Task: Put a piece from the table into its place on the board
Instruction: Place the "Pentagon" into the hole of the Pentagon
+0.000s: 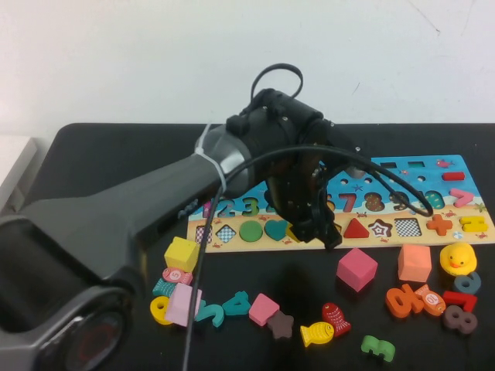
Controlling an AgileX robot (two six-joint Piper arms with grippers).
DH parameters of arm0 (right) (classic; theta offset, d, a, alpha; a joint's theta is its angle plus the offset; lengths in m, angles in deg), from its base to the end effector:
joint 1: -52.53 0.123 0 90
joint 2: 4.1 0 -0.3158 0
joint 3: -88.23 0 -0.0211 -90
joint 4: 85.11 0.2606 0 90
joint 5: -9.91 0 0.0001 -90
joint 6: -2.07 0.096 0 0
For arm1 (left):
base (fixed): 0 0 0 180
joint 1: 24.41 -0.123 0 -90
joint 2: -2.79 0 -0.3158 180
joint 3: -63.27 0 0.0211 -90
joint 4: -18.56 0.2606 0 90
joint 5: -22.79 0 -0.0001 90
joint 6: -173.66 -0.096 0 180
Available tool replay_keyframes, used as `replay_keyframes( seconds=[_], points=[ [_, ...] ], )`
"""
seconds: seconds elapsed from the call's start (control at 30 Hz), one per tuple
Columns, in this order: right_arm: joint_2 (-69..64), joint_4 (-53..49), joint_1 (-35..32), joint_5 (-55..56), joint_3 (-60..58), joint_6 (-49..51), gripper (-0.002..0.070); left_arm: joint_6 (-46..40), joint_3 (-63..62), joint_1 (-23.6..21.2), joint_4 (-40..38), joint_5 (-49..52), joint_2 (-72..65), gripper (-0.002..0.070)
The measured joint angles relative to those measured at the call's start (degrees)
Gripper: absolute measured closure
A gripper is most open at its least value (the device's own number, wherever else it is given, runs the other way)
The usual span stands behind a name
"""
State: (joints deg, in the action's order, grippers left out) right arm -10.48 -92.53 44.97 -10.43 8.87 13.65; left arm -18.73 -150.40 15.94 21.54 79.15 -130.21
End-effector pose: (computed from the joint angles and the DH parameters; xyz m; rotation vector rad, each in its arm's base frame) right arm 0.0358 -0.0091 0.1721 0.2273 1.8351 -0.0773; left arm 0.3955 -0.3305 0.2451 1.2305 2.4226 -0.0761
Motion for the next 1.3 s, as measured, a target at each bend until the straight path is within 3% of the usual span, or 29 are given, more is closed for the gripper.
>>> replay_keyframes(
  seconds=[0.43, 1.3],
  points=[
    [0.0, 0.0, 0.0, 0.0, 0.0, 0.0, 0.0657, -2.6, -9.6, 1.3, -0.3, -1.4, -9.1, 0.0365],
    [0.0, 0.0, 0.0, 0.0, 0.0, 0.0, 0.0657, -3.5, -10.0, 1.4, -0.7, -8.2, -10.9, 0.0365]
  ],
)
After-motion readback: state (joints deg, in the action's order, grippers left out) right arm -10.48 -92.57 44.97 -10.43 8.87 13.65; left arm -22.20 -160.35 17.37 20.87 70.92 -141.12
